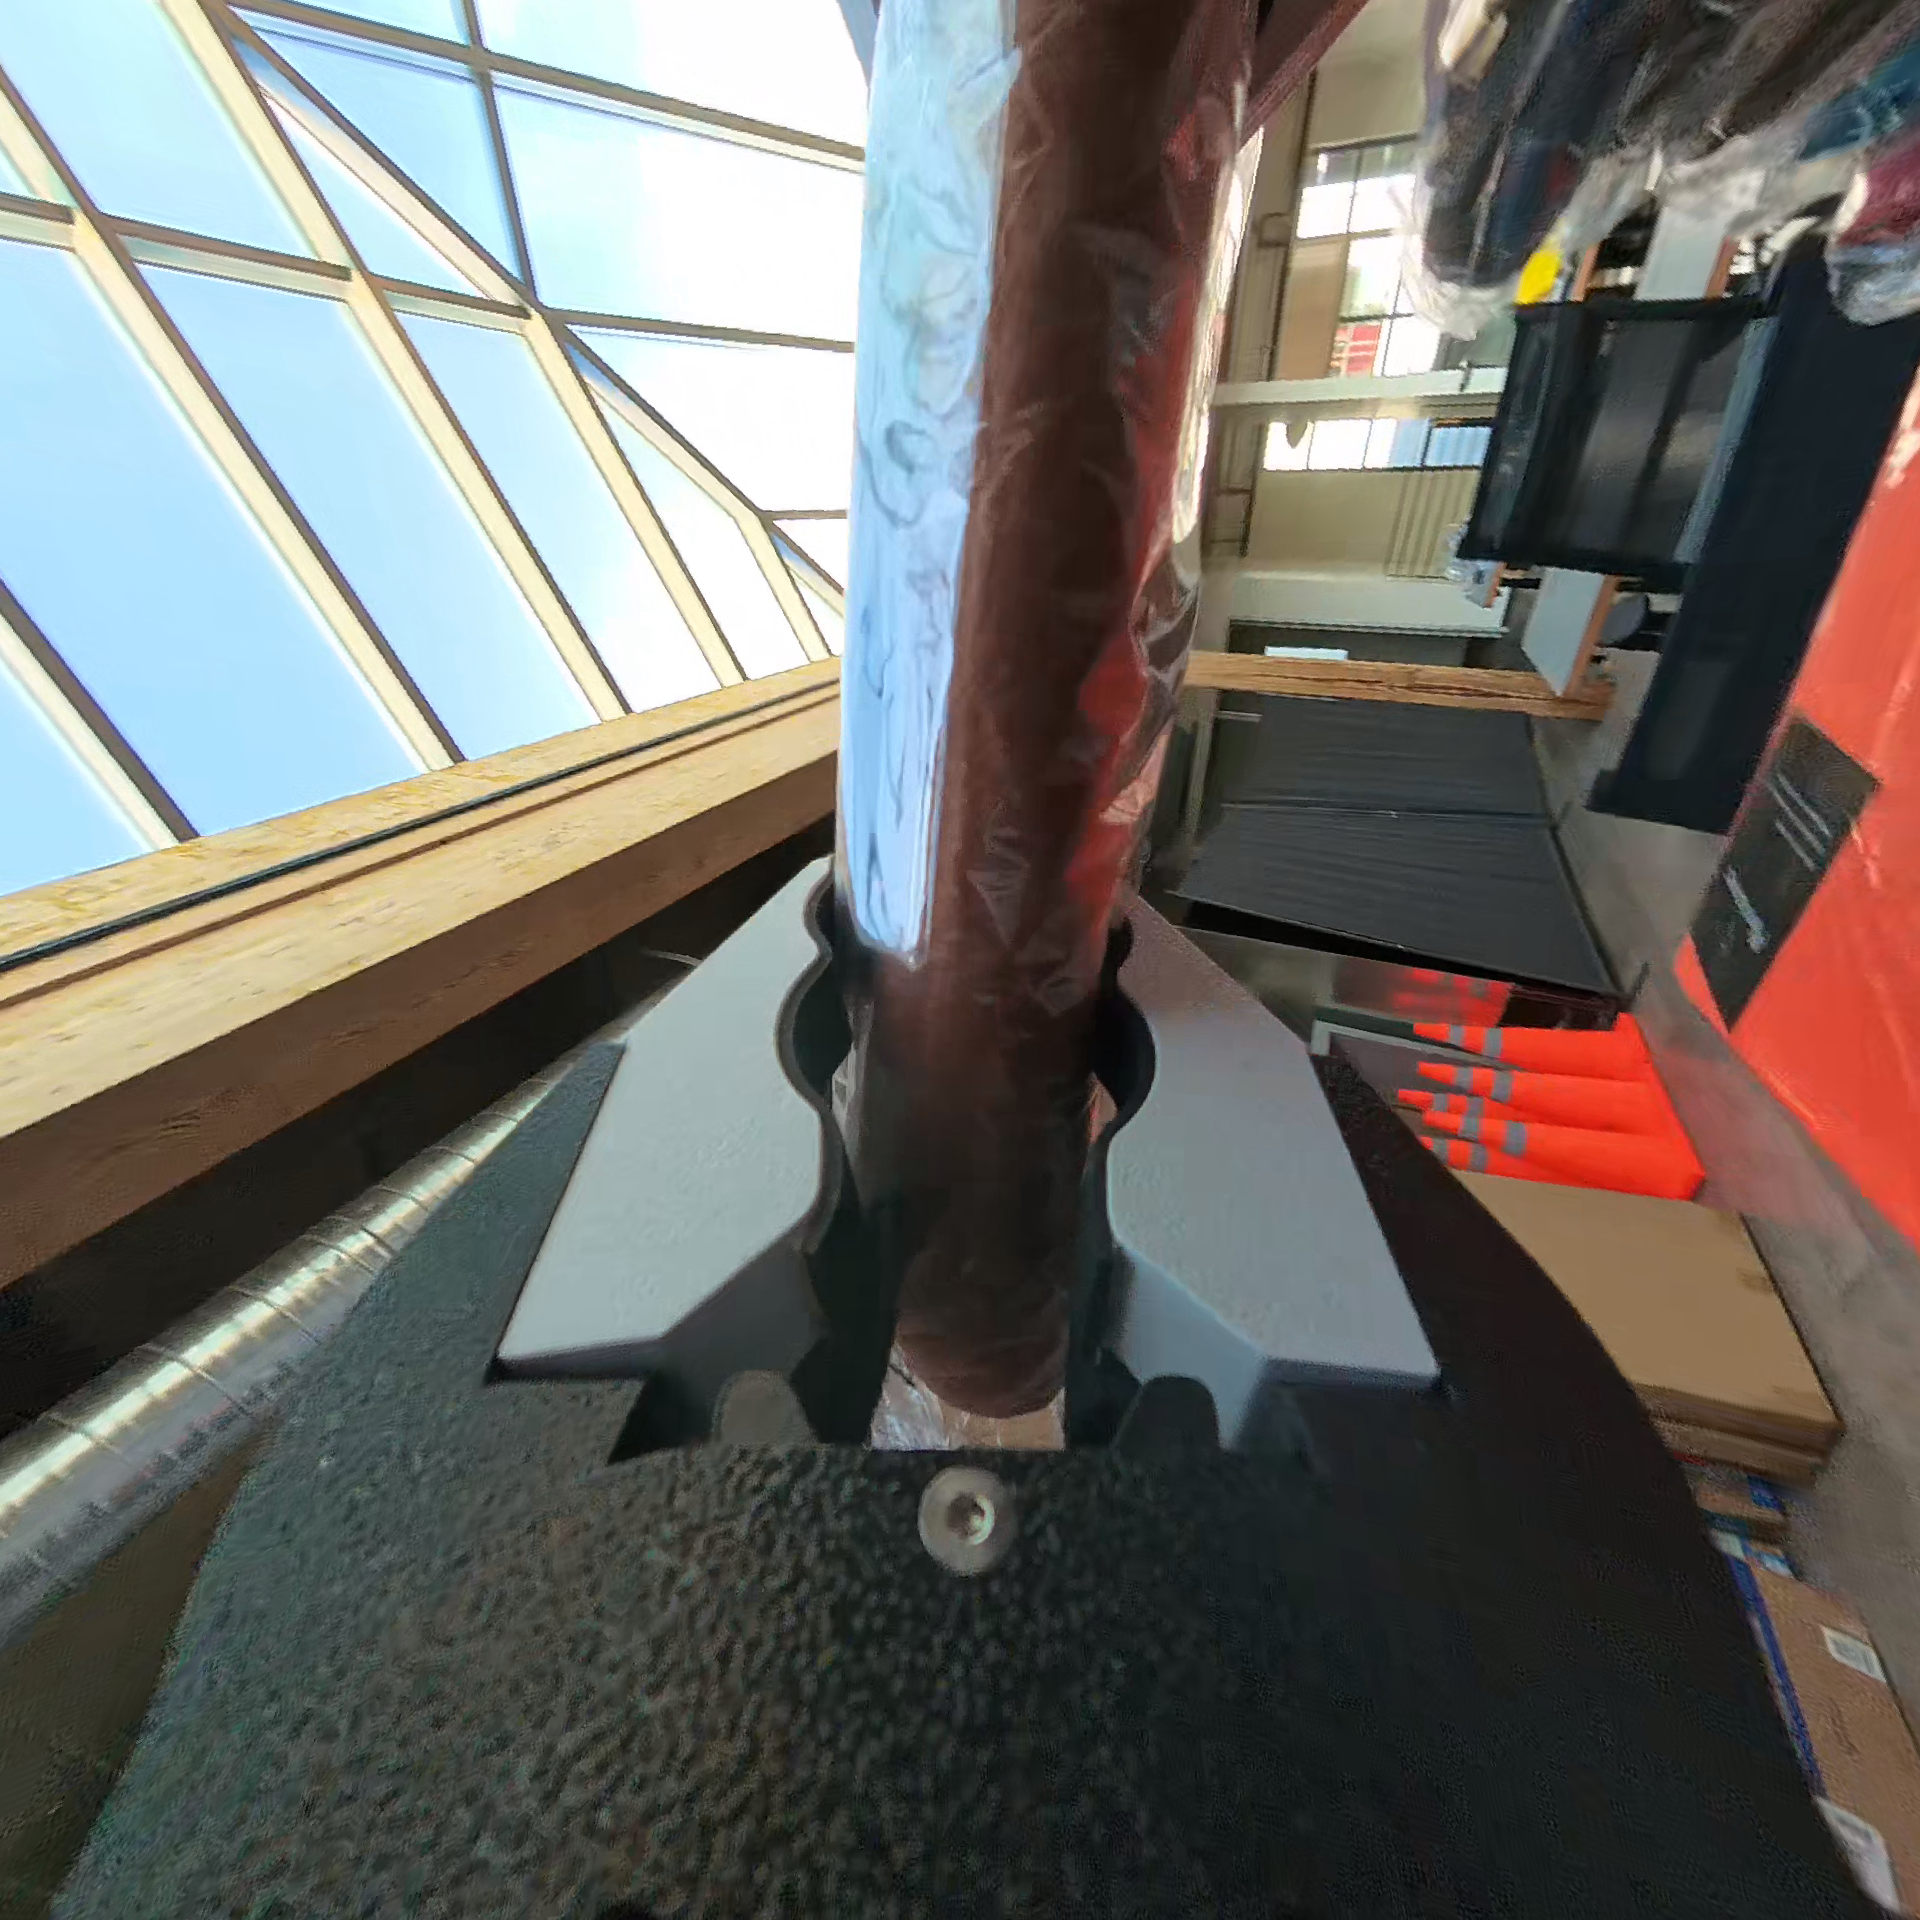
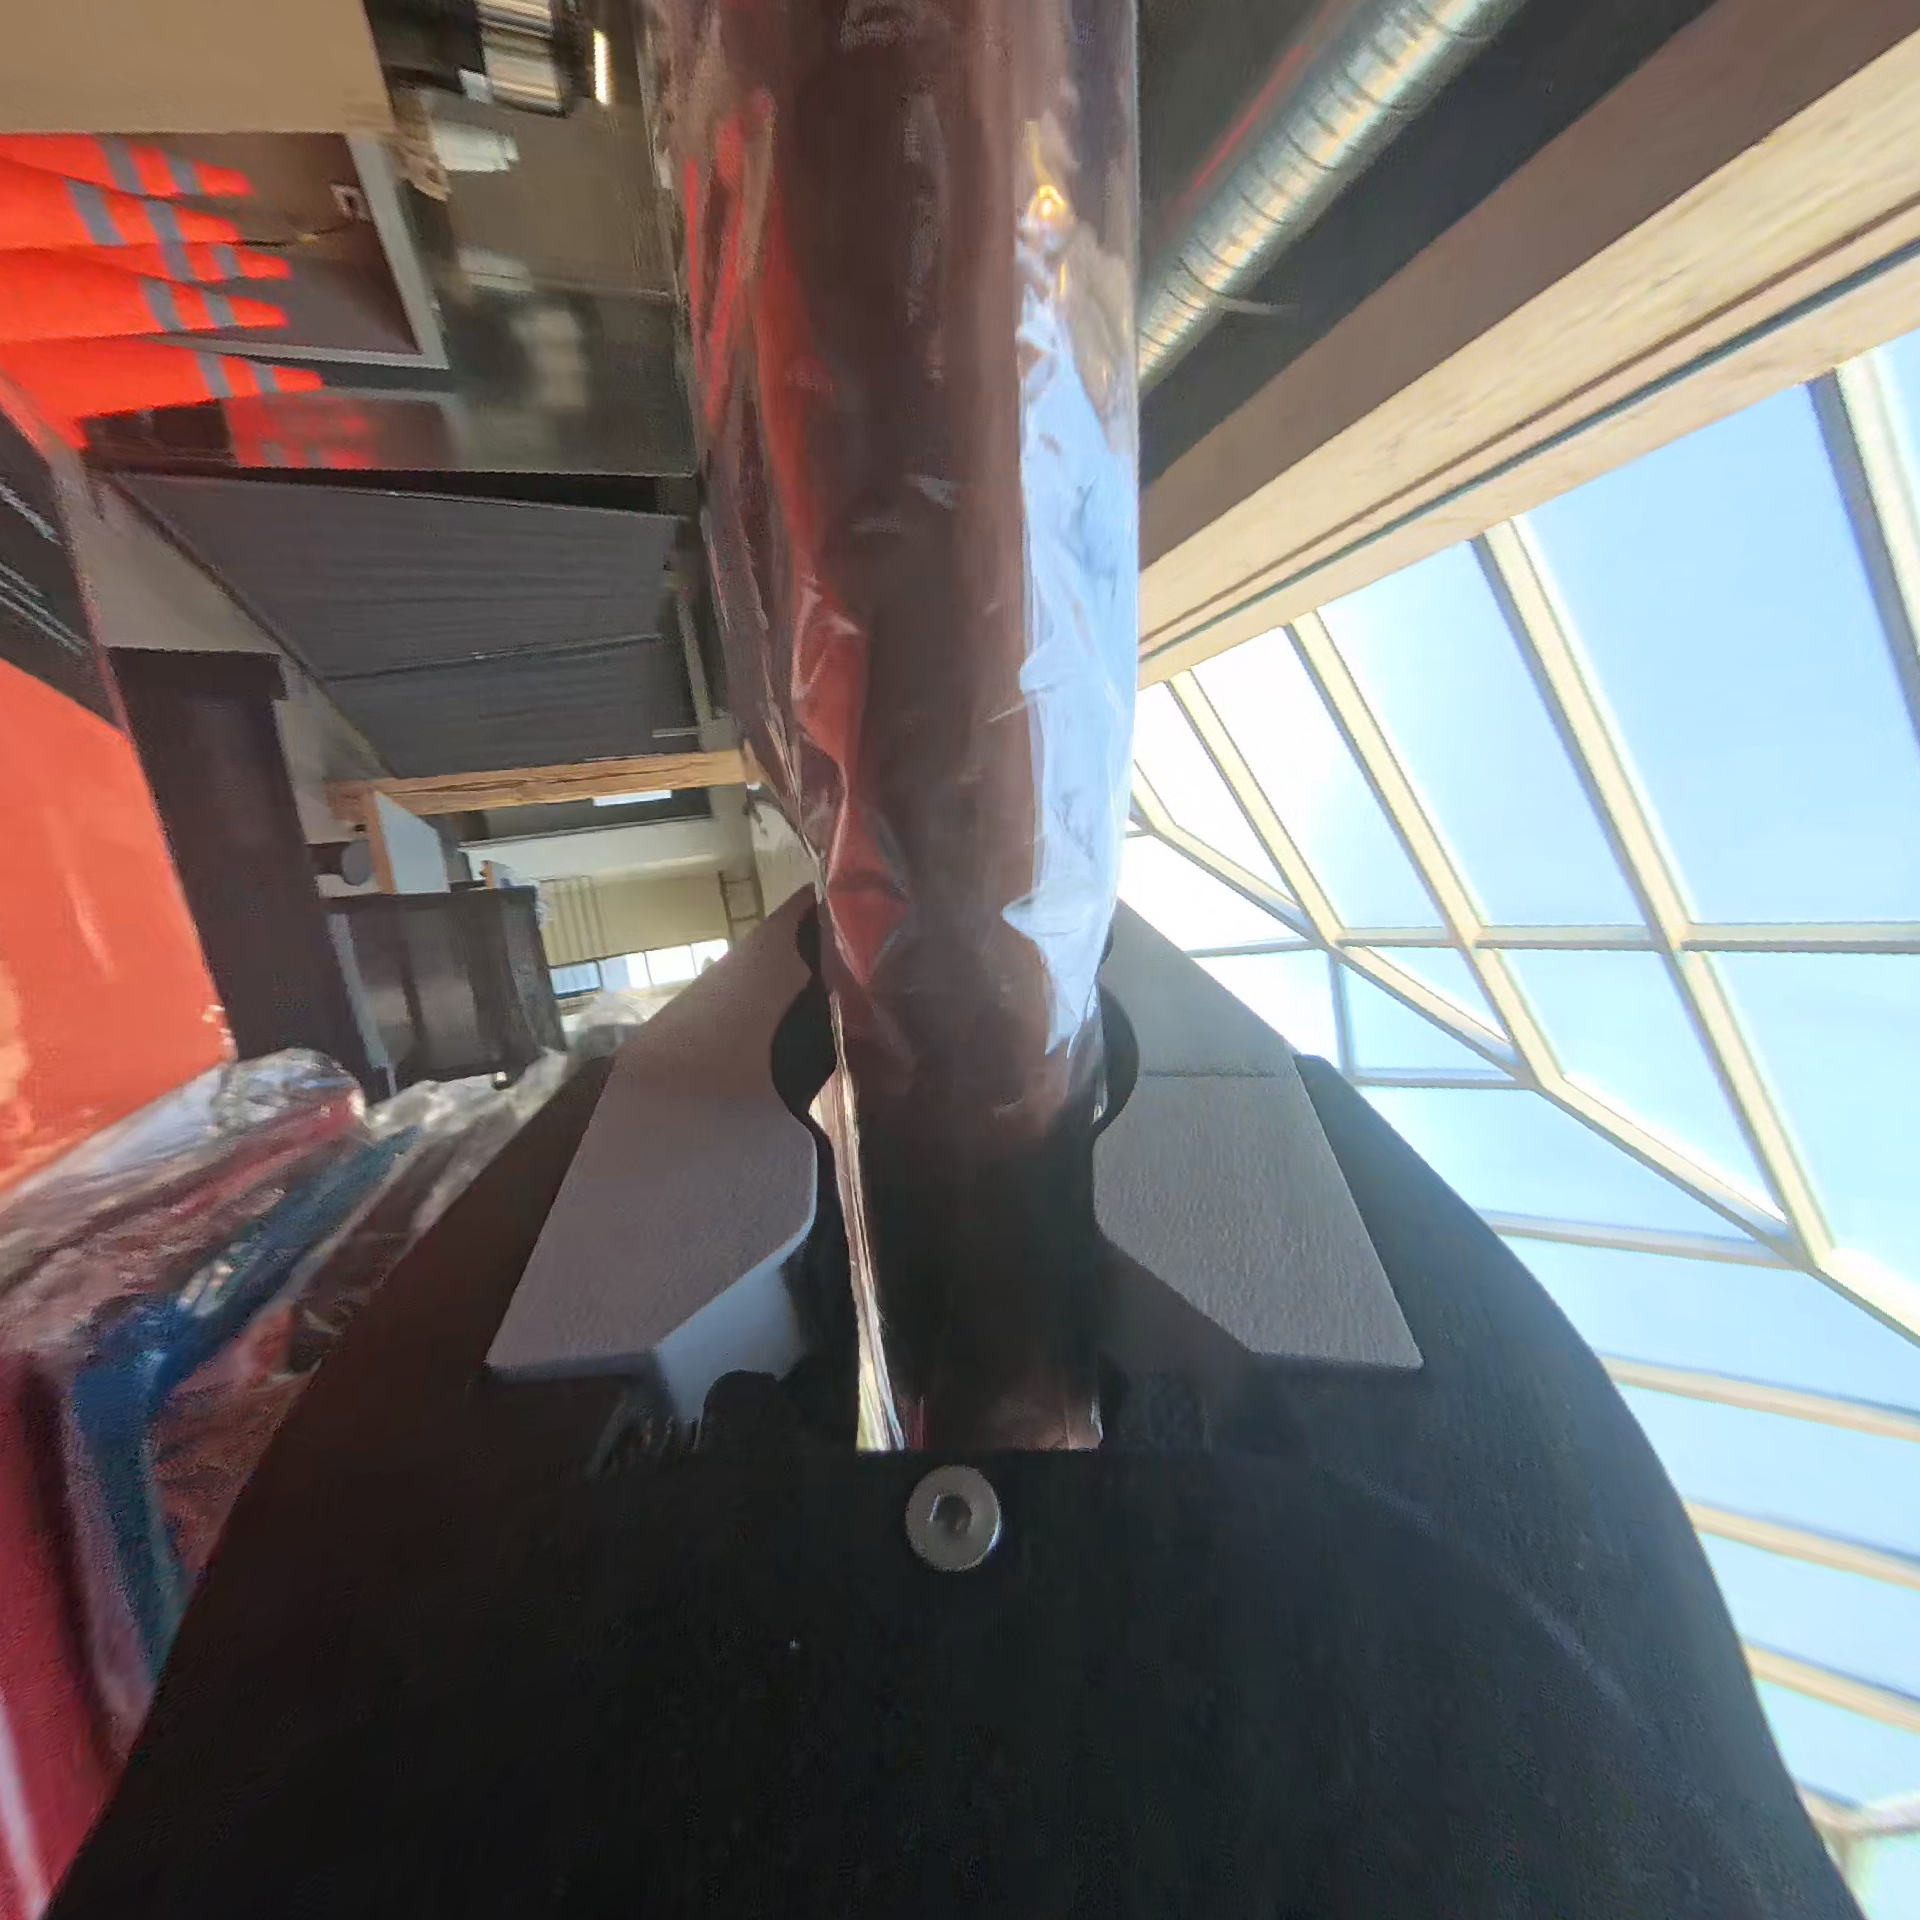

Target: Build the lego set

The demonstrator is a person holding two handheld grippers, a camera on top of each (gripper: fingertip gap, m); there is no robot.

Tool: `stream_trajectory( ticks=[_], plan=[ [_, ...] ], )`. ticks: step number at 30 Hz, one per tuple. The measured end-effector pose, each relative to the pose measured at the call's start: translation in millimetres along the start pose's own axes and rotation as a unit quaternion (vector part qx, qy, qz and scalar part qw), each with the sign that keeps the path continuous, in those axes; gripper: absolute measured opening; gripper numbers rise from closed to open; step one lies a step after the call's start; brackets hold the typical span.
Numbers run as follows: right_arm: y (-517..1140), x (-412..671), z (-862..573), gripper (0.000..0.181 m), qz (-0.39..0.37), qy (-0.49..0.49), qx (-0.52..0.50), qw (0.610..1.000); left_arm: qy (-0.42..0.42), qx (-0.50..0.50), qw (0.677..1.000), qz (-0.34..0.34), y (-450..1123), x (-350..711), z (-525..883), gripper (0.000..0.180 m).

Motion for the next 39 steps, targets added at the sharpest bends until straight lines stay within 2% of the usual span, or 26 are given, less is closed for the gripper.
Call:
stream_trajectory(
  ticks=[5,12,17,22,27,30,35,37,39],
  plan=[
    [-19.7,-79.6,-38.9,0.042,0.052,-0.028,-0.050,0.997,-0.004,0.047,0.998,-0.048,36.0,83.3,17.6,0.043],
    [-58.2,-246.8,-74.2,0.042,0.111,-0.073,-0.039,0.990,-0.039,0.049,0.993,-0.103,101.1,251.8,14.9,0.043],
    [-93.7,-389.9,-89.2,0.042,0.160,-0.080,0.021,0.984,-0.075,-0.008,0.988,-0.134,145.7,394.0,-3.2,0.043],
    [-123.5,-491.2,-64.4,0.044,0.201,-0.053,0.136,0.969,-0.082,-0.139,0.974,-0.158,169.3,483.9,-44.6,0.044],
    [-133.6,-526.8,-35.4,0.050,0.243,-0.006,0.234,0.941,-0.091,-0.237,0.959,-0.123,175.5,512.0,-67.8,0.047],
    [-147.6,-534.7,-46.3,0.062,0.312,0.020,0.269,0.911,-0.118,-0.269,0.948,-0.119,172.5,523.3,-66.7,0.050],
    [-207.1,-546.5,-66.5,0.072,0.446,-0.029,0.272,0.852,-0.153,-0.302,0.929,-0.152,165.3,533.5,-66.6,0.054],
    [-228.1,-540.7,-66.6,0.077,0.451,-0.017,0.268,0.851,-0.165,-0.322,0.919,-0.156,167.2,532.2,-66.1,0.055],
    [-243.6,-526.9,-65.5,0.079,0.446,0.035,0.259,0.856,-0.185,-0.343,0.907,-0.159,170.8,531.1,-67.1,0.058]
  ],
)
Point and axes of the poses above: each gripper's, where its closed fingertips meet, y out along the fingers, x out of its top, z = x × y across the jaws, the point moved 4 cm from there along -y, back along the fingers, and after that the axes turned 2 degrees about -y, right-handed, at the moved point
